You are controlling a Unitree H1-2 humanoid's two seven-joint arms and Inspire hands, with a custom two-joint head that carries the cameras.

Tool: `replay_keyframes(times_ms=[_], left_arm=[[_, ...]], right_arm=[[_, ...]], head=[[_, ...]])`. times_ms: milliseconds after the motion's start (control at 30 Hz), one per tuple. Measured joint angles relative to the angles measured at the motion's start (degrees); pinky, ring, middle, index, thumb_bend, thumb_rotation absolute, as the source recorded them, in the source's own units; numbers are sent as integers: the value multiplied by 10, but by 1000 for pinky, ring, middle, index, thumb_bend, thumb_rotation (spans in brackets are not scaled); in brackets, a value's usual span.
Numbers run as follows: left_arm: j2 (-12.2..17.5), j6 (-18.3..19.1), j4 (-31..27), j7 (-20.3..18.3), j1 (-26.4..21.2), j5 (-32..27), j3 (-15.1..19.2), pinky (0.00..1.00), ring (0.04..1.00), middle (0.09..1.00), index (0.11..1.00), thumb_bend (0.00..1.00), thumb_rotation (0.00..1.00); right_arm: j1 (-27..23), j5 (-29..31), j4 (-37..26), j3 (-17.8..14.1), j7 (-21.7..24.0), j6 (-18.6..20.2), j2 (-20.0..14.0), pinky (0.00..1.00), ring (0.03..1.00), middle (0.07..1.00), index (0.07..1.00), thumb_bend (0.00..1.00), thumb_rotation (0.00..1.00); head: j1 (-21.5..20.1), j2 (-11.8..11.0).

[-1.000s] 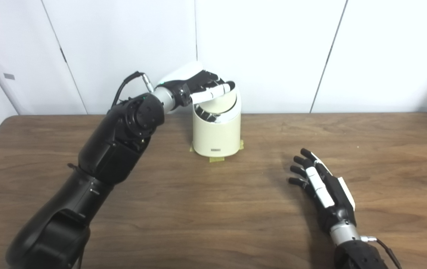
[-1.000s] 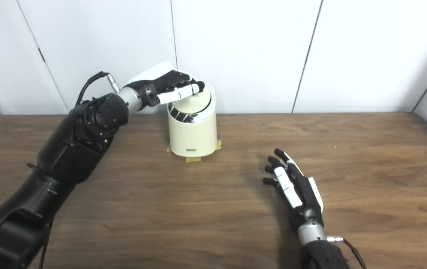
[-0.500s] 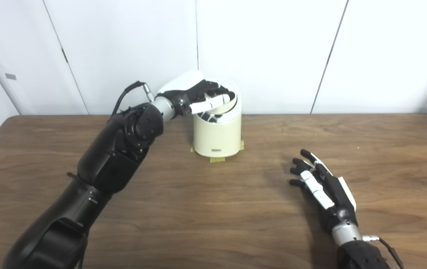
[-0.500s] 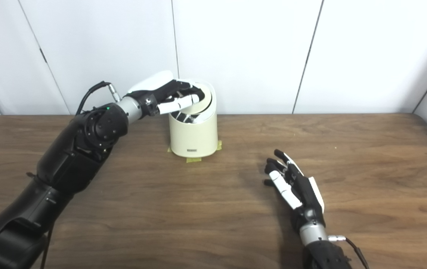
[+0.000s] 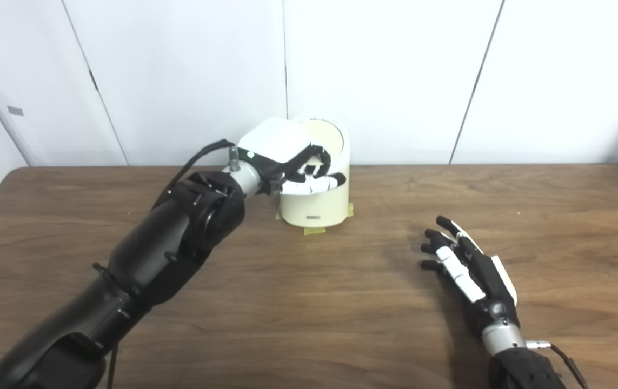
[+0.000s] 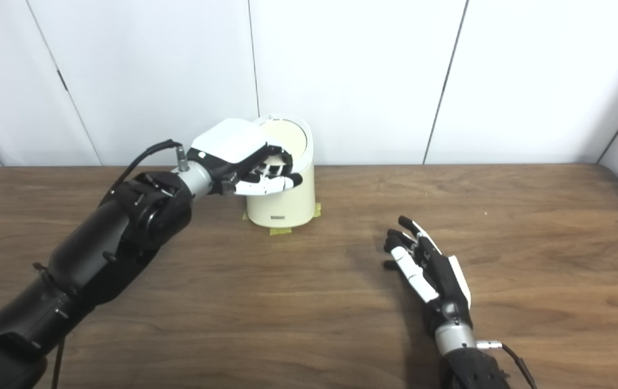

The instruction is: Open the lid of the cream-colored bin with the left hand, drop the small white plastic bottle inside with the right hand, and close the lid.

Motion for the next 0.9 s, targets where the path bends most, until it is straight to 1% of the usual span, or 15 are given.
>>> replay_keyframes(times_ms=[100,267,500,600,633,700,800,833,900], left_arm=[[0,-11,-1,-9,-1,9,-1,897,862,844,814,477,1000],[-1,-16,-3,-18,0,17,4,886,860,843,808,480,1000],[-4,-20,-9,-32,3,15,20,871,852,836,804,466,1000],[-4,-17,-27,-38,17,4,38,857,849,832,820,471,946],[-4,-13,-37,-43,24,1,44,863,857,838,830,465,942],[-4,2,-72,-75,33,-2,51,871,867,848,842,454,937],[-2,13,-127,-123,42,-5,62,835,861,848,832,456,880],[-3,15,-143,-128,46,-6,68,812,852,841,825,463,864],[-8,21,-178,-131,52,-9,89,798,854,840,825,469,838]], right_arm=[[0,1,-4,0,0,7,1,662,765,810,871,482,626],[1,2,-8,-1,0,11,1,657,762,807,871,463,614],[1,1,-14,0,0,14,1,651,753,800,867,461,614],[1,1,-14,0,0,15,1,646,751,798,866,464,617],[2,1,-14,0,0,15,1,644,750,797,862,462,606],[3,1,-14,-1,0,15,1,647,750,796,847,453,570],[4,1,-16,0,1,17,1,647,753,794,832,442,506],[5,1,-17,1,1,20,0,645,752,794,830,444,500],[5,0,-19,2,2,24,-2,637,744,787,821,448,494]], head=[[-2,2],[-4,3],[-8,4],[-10,4],[-9,4],[-9,5],[-10,5],[-10,6],[-10,6]])
